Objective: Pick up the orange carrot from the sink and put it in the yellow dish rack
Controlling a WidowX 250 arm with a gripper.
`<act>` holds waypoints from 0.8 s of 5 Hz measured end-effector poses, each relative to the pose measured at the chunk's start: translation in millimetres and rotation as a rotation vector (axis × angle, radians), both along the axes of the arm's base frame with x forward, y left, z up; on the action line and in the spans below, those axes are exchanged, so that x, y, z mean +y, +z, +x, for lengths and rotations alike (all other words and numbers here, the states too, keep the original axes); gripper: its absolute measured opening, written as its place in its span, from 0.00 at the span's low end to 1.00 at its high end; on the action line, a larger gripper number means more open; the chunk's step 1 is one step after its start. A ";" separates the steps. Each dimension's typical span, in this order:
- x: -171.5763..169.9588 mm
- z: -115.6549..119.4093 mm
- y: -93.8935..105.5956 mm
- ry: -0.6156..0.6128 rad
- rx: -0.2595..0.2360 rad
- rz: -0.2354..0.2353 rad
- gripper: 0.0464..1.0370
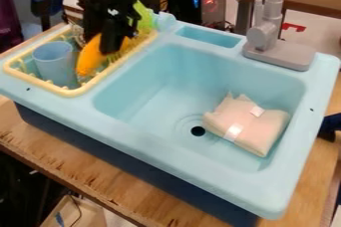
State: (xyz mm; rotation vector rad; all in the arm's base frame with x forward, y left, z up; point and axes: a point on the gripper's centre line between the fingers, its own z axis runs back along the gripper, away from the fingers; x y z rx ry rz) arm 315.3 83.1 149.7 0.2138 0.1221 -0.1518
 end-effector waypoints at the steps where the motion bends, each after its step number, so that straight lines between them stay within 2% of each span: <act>1: -1.7 3.5 -6.9 0.016 0.001 -0.013 0.48; 2: -2.4 11.1 -4.3 0.025 -0.014 -0.029 0.78; 3: -4.9 11.8 -2.5 0.020 -0.015 -0.043 0.95; 4: -7.4 12.9 -0.1 0.026 -0.022 -0.055 0.95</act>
